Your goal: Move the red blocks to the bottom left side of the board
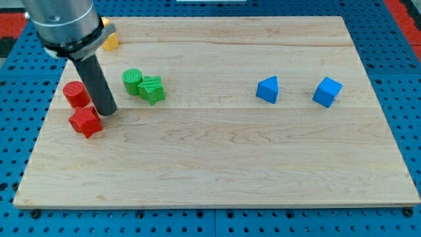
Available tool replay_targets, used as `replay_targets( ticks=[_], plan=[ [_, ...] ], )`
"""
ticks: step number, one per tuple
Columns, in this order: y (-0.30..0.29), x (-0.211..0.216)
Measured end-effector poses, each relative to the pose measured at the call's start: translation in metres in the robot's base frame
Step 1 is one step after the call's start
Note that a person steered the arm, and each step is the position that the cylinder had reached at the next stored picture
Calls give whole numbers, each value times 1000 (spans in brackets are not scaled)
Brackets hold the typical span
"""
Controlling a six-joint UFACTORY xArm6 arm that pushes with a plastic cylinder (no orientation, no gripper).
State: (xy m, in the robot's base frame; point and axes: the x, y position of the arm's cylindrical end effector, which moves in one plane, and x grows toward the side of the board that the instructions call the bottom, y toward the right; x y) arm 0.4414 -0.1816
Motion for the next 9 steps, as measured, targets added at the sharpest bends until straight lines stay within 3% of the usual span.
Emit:
replay_targets(
  ticks=[1, 4, 7, 8, 9],
  plan=[
    [-9, 3],
    [-27, 67],
    [-36, -58],
    [-54, -74],
    [-64, -26]
  ],
)
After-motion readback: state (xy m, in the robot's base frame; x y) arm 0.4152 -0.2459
